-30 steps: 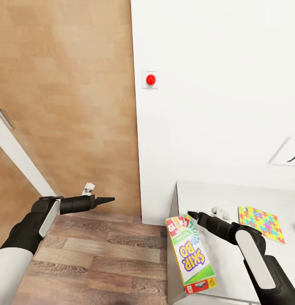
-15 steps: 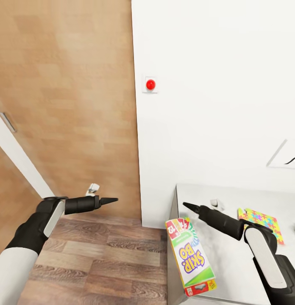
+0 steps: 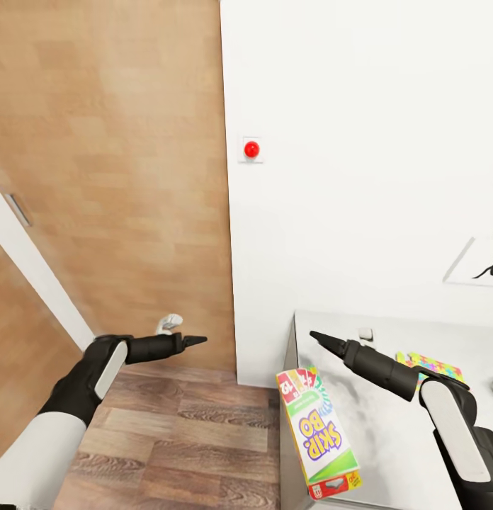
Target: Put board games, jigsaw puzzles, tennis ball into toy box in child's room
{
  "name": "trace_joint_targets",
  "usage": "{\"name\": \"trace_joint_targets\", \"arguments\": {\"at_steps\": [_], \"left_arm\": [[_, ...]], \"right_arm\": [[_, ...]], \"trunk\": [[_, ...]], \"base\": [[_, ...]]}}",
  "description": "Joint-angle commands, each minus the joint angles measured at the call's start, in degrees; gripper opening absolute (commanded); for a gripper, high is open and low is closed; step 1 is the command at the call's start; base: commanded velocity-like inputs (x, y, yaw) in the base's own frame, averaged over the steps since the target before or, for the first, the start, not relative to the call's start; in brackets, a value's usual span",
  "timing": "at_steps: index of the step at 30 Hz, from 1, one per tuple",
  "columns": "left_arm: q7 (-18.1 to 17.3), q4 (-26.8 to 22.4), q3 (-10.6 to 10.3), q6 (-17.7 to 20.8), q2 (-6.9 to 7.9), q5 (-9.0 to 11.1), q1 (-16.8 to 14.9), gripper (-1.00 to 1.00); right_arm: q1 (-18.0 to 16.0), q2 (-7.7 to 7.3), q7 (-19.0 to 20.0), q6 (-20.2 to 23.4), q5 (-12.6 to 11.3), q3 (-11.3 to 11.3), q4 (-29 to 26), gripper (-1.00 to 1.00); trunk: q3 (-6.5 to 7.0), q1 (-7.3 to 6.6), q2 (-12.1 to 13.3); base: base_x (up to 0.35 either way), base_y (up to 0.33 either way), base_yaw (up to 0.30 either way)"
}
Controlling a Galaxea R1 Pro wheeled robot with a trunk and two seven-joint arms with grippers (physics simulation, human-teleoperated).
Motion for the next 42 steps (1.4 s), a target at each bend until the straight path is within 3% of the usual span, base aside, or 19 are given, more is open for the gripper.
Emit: {"name": "trace_joint_targets", "arguments": {"at_steps": [1,8,12,23,26,30,31,36,42], "left_arm": [[0.42,0.41,-0.12,-0.09,-0.37,0.20,-0.09,1.00],[5.10,2.33,-0.28,-1.31,-3.35,0.08,-0.21,1.00],[9.12,2.65,-0.34,-1.47,-4.96,0.08,-0.22,1.00],[9.99,3.54,-0.36,-1.02,-5.93,0.51,-0.35,1.00],[7.99,5.31,-0.21,-0.74,-5.85,0.75,-0.31,1.00],[0.83,7.66,-0.10,-0.25,-5.63,0.78,-0.33,1.00],[-2.61,8.43,-0.10,0.16,-5.58,0.69,-0.36,1.00],[-10.75,9.57,-0.22,2.47,-5.45,0.39,-0.39,1.00],[-13.77,10.12,-0.24,3.91,-5.38,0.29,-0.40,1.00]], "right_arm": [[-0.06,-0.02,0.68,0.41,0.16,-0.12,-0.01,1.00],[-0.05,-0.32,3.03,0.60,0.66,-0.80,0.52,1.00],[-0.05,-1.62,3.67,0.68,0.77,-2.97,0.79,1.00],[0.03,-2.53,6.35,0.63,0.34,-4.95,0.86,1.00],[0.03,-2.56,7.63,0.60,0.31,-5.15,0.87,1.00],[0.04,-2.63,9.55,0.63,0.30,-6.14,0.87,1.00],[0.04,-2.62,10.46,0.67,0.30,-6.98,0.87,1.00],[0.06,-2.62,13.39,0.79,0.39,-9.44,0.87,1.00],[1.05,-2.71,15.51,0.87,0.63,-11.67,0.90,1.00]], "trunk": [[-0.02,0.04,-0.11],[0.62,0.04,-0.11],[0.97,0.04,-0.11],[1.92,0.04,-0.11],[2.06,0.04,-0.11],[2.13,0.04,-0.11],[2.14,0.04,-0.11],[2.16,0.04,-0.11],[2.17,0.04,-0.11]], "base": [[0.000,0.000,0.000],[0.000,0.000,0.000],[0.000,0.000,0.000],[0.000,0.000,0.000],[0.000,0.000,0.000],[0.000,0.000,0.000],[0.000,0.000,0.000],[0.000,0.000,0.000],[0.000,0.000,0.000]]}}
